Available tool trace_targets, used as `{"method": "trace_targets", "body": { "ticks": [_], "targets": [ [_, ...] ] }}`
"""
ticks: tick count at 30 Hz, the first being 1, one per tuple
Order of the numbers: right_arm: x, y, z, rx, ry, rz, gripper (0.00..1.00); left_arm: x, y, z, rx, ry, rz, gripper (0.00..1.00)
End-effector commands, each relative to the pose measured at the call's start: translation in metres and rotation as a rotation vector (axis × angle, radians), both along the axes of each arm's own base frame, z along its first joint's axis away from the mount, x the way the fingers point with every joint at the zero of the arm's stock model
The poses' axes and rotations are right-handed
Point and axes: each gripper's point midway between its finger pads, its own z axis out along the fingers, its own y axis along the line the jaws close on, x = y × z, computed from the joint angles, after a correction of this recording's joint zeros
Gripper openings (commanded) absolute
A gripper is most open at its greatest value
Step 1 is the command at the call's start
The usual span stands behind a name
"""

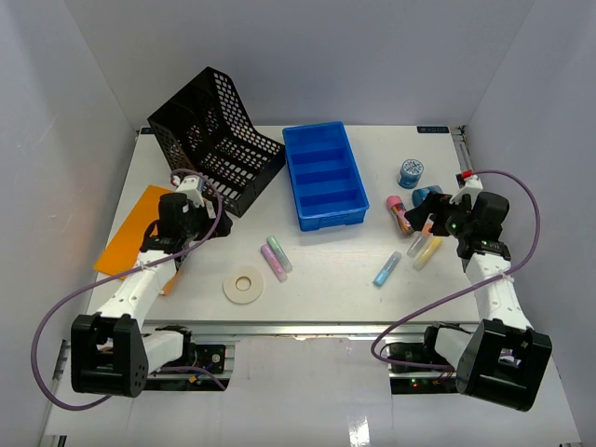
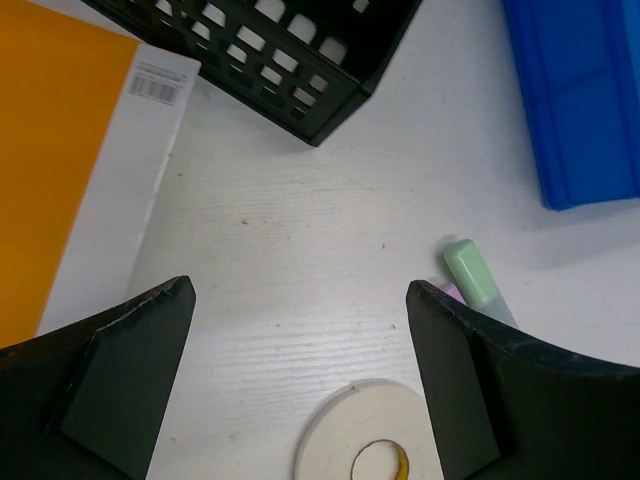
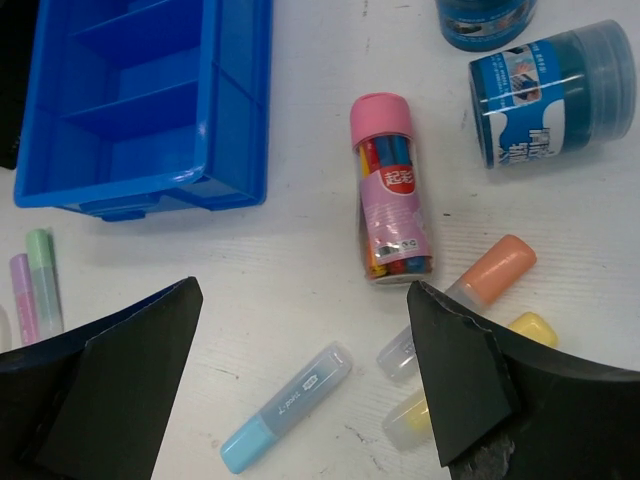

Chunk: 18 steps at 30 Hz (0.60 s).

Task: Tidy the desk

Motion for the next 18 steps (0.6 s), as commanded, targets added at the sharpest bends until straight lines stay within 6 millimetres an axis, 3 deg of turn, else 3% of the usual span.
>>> {"method": "trace_targets", "body": {
  "ticks": [1, 6, 14, 18],
  "targets": [
    [-0.01, 0.024, 0.029, 0.014, -0.121, 0.163, 0.9, 0.003, -0.003, 0.003, 0.12, -0.007, -0.003, 0.98],
    [-0.024, 0.045, 0.04, -0.015, -0.228, 0.344, 0.9, 0.0, 0.0, -0.003, 0.176, 0.013, 0.021, 0.98],
    [-0.057, 0.083, 0.024, -0.048, -0.262, 0.671, 0.9, -0.005, 0.009, -0.008, 0.283, 0.04, 0.043, 0.98],
    [-0.076, 0.099, 0.028, -0.023, -0.296, 0.842, 0.9, -0.003, 0.023, -0.018, 0.383, 0.095, 0.1, 0.95]
  ]
}}
